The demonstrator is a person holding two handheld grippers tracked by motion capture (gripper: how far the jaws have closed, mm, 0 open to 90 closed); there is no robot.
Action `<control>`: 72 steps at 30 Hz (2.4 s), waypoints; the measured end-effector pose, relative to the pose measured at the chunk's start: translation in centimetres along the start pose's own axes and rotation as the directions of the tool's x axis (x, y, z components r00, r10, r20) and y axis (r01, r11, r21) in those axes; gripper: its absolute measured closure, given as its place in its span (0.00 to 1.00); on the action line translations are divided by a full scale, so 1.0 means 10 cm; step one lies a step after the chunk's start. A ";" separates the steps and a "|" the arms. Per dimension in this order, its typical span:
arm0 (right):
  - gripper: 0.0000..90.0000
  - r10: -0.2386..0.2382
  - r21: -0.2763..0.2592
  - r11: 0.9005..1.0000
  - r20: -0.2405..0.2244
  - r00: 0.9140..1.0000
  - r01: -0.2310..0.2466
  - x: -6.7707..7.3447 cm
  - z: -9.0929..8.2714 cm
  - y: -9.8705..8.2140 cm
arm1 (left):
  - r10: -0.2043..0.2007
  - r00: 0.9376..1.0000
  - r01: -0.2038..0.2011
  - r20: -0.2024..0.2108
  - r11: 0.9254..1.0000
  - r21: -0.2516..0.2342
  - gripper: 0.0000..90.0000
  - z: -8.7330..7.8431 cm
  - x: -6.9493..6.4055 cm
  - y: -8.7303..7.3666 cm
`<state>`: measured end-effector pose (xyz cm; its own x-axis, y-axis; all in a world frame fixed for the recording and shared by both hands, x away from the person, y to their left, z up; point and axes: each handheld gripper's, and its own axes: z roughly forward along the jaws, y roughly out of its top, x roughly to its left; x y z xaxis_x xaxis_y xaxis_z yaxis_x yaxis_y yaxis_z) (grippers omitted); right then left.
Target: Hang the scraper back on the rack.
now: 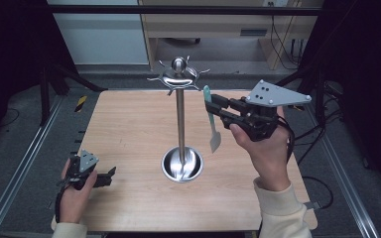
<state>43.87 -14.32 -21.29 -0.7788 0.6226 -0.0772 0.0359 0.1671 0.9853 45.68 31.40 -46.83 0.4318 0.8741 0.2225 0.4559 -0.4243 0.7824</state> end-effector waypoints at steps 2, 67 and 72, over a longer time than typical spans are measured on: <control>0.82 0.009 0.000 1.000 -0.001 1.000 -0.009 -0.01 0.01 0.00 | 0.002 1.000 -0.002 0.002 1.000 0.000 0.05 0.00 0.00 0.00; 0.82 0.059 -0.006 0.998 0.006 0.998 -0.059 0.01 0.32 -0.13 | 0.013 1.000 -0.013 0.014 1.000 0.009 0.05 0.02 -0.03 0.01; 0.82 0.057 -0.007 0.998 0.011 0.998 -0.057 0.01 0.32 -0.13 | 0.013 1.000 -0.013 0.015 1.000 0.010 0.05 0.02 -0.03 0.00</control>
<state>45.73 -12.04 -23.02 -0.7685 0.6394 -0.0223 0.0760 0.1259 0.9891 45.73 31.12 -46.95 0.4494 0.8647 0.2242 0.4578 -0.4384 0.7735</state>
